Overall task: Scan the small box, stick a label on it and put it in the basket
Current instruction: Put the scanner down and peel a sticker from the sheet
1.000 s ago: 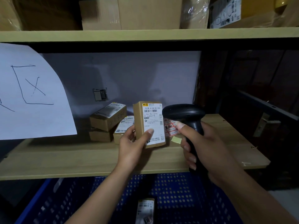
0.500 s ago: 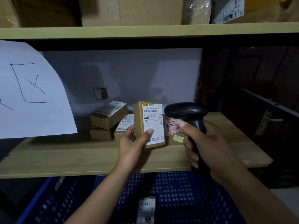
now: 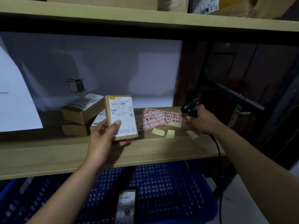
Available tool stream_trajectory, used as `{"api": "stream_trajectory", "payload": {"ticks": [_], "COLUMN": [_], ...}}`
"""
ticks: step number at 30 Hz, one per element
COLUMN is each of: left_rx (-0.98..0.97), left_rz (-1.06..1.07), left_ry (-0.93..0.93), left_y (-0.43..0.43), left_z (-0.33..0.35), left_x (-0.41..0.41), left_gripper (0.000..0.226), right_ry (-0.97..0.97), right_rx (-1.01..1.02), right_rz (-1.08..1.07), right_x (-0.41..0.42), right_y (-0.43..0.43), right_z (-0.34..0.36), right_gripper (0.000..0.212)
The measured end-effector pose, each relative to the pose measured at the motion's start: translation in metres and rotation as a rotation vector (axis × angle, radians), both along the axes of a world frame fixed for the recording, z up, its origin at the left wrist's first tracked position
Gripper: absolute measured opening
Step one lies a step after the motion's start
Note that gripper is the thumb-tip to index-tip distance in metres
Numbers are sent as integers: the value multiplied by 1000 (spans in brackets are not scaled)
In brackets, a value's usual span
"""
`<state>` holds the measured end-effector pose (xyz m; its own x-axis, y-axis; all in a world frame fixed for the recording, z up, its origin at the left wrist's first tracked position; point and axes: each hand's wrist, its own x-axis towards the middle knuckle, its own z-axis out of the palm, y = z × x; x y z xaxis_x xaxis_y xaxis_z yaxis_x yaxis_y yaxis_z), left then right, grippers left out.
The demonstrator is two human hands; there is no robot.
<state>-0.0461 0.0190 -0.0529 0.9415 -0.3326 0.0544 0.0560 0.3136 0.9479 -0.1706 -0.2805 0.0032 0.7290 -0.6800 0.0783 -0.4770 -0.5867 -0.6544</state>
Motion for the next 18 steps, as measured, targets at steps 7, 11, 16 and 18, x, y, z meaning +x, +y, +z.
{"api": "stream_trajectory", "payload": {"ticks": [7,11,16,18], "left_rx": [59,79,63,51], "left_rz": [-39,-53,-27,-6], "left_ry": [-19,-14,-7,1], "left_y": [-10,-18,-22,-19], "left_z": [-14,-16,-12,-10], "left_x": [1,-3,-9,-9], "left_gripper": [36,35,33,31], "right_ry": [138,214,252,225], "right_rx": [-150,-231,-398,-408], "right_rz": [-21,-58,-108,-132], "right_x": [26,24,15,14], "right_y": [-56,-43,-51,-53], "right_z": [-48,-49,-57,-57], "right_gripper": [82,80,77,80]}}
